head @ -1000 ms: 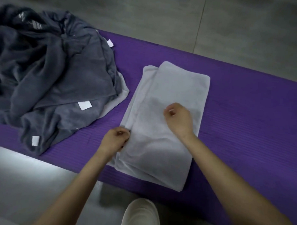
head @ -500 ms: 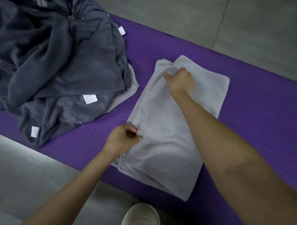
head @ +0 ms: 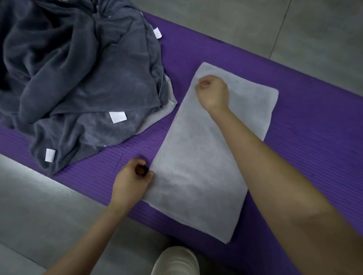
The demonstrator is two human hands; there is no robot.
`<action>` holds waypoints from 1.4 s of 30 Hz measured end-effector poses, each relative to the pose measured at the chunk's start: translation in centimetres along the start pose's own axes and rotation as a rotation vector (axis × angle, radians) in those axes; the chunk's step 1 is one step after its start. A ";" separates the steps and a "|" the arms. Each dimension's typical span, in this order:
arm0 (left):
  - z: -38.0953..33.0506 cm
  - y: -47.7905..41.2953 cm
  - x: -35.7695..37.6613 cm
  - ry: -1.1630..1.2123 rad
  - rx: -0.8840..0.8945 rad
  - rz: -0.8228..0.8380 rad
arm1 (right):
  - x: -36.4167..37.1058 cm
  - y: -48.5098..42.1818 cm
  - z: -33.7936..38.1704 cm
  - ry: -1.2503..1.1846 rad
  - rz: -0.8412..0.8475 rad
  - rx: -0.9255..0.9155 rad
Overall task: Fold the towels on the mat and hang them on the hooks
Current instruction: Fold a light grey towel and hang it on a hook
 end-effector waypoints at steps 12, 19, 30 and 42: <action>-1.2 0.2 1.0 -0.045 0.083 0.045 | -10.1 2.2 -14.6 -0.109 -0.287 0.429; -3.3 -0.1 0.3 -0.082 0.180 0.067 | -12.6 4.0 -17.4 -0.440 -0.405 0.489; -20.2 -8.5 8.4 -0.537 0.847 0.178 | -17.5 22.5 -32.5 -0.603 -0.612 0.801; -9.9 6.1 11.7 -0.398 1.197 0.477 | -21.6 21.0 -32.8 0.471 -0.141 -0.237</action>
Point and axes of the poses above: each hand's wrist, its own y-axis away from the middle knuckle, its own x-axis out of the palm, z = x × y, the point moved 4 cm from there along -y, towards the middle knuckle, and after that the axes turned 4 degrees about x, right-handed, at the moved point
